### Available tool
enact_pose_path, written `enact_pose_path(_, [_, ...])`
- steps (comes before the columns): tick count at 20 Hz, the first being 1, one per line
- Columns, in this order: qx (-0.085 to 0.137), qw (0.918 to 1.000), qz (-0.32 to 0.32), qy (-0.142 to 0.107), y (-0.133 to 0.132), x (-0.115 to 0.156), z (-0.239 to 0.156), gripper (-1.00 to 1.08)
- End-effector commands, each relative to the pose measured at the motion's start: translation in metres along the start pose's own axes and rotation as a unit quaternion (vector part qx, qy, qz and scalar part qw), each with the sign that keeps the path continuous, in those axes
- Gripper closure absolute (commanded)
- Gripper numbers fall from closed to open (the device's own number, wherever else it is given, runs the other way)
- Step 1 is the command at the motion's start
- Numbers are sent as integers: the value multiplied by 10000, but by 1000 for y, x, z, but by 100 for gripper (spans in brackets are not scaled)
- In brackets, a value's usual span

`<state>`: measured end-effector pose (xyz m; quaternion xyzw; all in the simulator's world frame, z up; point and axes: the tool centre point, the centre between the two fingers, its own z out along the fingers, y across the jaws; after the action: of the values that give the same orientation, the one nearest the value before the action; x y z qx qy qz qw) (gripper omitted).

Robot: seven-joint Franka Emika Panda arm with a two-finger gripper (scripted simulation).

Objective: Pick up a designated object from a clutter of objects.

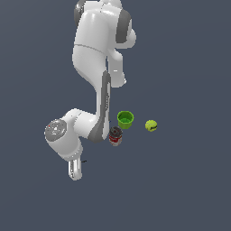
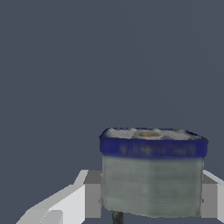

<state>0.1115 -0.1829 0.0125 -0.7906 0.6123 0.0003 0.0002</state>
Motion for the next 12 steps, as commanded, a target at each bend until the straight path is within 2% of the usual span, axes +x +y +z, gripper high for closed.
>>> enact_pose_path(1, [1,10000,2,2,0,0,0,108])
enact_pose_path(7, [1,10000,2,2,0,-6,-7,108])
enact_pose_path(12, [2,10000,0,-1,1,-22,-22,108])
